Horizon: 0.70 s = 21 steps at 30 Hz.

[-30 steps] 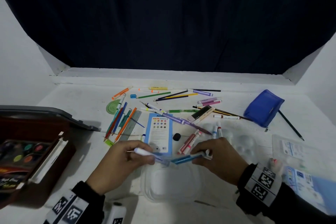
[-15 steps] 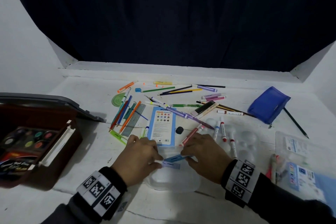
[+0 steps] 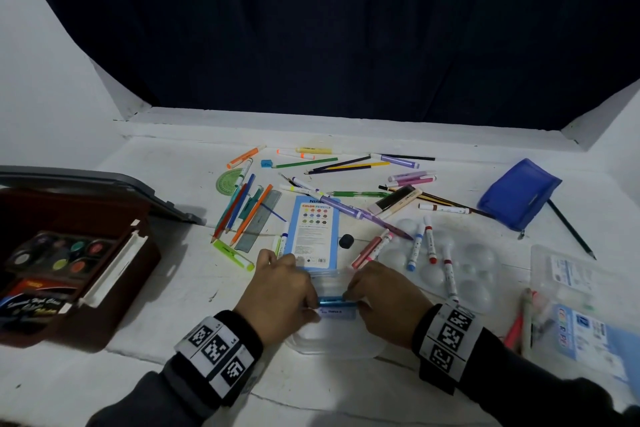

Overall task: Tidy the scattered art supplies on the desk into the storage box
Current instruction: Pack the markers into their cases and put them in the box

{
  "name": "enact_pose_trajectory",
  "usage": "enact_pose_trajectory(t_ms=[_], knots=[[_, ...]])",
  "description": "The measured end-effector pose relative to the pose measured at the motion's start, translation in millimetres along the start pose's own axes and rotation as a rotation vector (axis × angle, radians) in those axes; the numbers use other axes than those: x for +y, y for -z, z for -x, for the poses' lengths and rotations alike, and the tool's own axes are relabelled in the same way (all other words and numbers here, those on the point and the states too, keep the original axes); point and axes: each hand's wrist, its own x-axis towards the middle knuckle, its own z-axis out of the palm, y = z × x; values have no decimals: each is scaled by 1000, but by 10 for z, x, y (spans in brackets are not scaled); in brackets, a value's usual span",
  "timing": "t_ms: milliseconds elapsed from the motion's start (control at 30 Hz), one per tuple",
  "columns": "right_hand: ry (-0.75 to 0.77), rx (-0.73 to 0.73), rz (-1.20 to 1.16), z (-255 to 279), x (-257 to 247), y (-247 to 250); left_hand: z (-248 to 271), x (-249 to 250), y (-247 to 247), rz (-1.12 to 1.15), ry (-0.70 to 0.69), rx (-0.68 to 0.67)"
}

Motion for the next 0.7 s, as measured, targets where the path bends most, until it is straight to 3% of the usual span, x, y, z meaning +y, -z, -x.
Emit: enact_pose_trajectory(t_ms=[200,300,400,467,567,700], knots=[[45,79,11,40,-35,129,21,-72,-16,131,-46,86],[77,162,-8,39,-67,296,45,-213,50,431,-69,177],[64,264,-121,-22,6,432,28,-397,147,727,24,296],[23,291,-156,-105,91,496,-13,-571,157,772,103,363],[-48,270,-137,-289,275,517,-60,-917,42,613,200,259],[-114,95,-64,-479,518,487,-39,-1208,-90,352,301,45]])
